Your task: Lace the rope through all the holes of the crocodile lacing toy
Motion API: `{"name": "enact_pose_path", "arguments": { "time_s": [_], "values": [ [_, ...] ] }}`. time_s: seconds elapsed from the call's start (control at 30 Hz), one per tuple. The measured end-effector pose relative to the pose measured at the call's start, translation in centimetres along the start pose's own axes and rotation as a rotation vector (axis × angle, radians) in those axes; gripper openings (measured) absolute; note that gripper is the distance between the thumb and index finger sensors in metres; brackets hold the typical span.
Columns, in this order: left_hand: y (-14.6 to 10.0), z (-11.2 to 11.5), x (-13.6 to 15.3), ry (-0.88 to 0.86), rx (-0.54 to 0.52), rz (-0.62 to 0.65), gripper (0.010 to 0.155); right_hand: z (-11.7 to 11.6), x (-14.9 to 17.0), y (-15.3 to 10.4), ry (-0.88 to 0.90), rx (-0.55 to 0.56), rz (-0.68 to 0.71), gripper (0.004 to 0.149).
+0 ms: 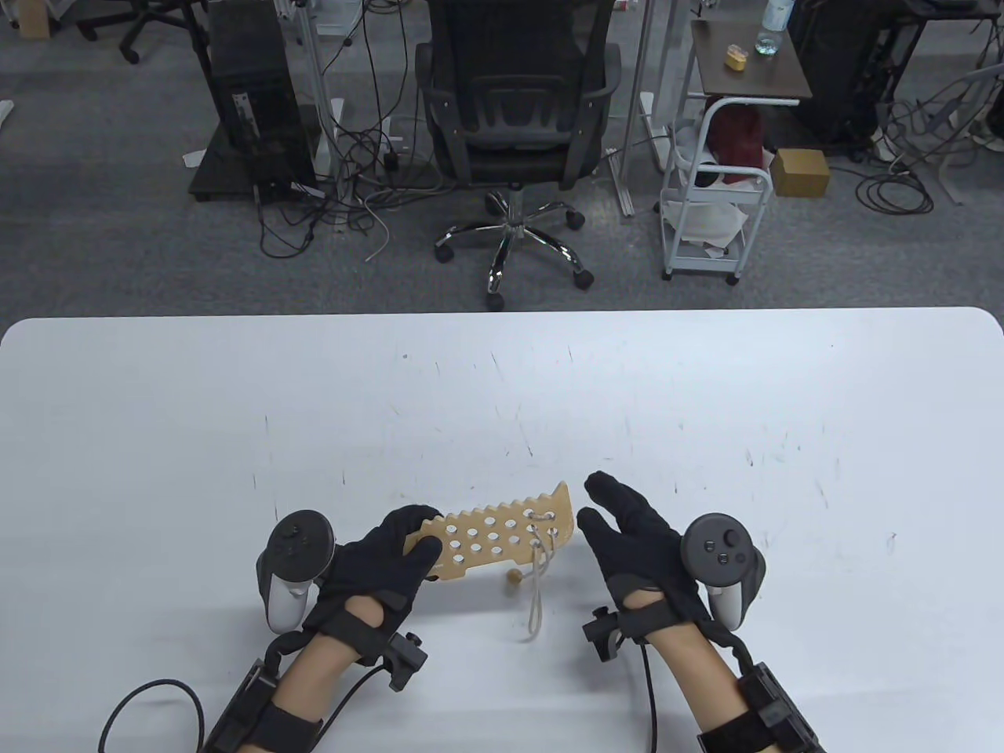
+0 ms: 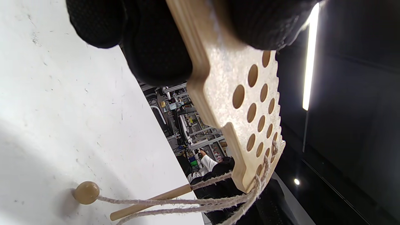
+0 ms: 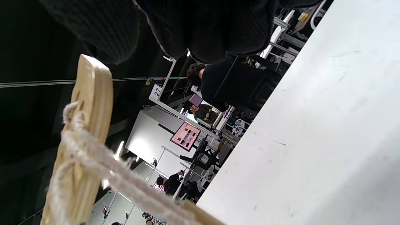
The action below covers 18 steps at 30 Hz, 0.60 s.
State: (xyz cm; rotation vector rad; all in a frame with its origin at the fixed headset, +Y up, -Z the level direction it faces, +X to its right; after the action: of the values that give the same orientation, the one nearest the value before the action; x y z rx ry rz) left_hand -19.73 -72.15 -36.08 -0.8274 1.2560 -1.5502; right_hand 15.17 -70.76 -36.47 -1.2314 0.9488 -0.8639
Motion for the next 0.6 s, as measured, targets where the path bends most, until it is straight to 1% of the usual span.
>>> {"name": "enact_pose_path", "arguments": {
  "time_s": [0.17,0.3,0.5,0.6],
  "values": [
    [0.0,-0.2,-0.1,-0.011,-0.001,0.004,0.054,-1.3,0.6,0.3,-0.08,-0.11,-0.039,0.05],
    [-0.1,-0.2,-0.2,-0.018,0.003,0.01,0.054,-2.5,0.7,0.2,-0.133,-0.187,-0.035,0.047],
    [-0.1,-0.3,-0.3,-0.023,0.0,0.014,0.054,-4.0,0.6,-0.1,-0.209,-0.262,-0.005,0.047],
    [-0.1,-0.3,-0.3,-0.024,-0.003,0.015,0.054,-4.5,0.6,-0.2,-0.213,-0.292,0.006,0.048]
  ]
}}
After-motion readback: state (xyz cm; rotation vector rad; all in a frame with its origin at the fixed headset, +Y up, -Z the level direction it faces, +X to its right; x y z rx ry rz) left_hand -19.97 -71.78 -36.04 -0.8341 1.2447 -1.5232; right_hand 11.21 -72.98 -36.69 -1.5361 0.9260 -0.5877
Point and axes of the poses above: the tracker on the back of each hand, its own x axis roughly to the little-finger side, its own y axis roughly from the wrist to the fingertips, z = x × y, the point moved 4 cm from there along y, roughly from the wrist to the fingertips, and after that the axes turned 6 degrees about -z, right-handed, at the moved point
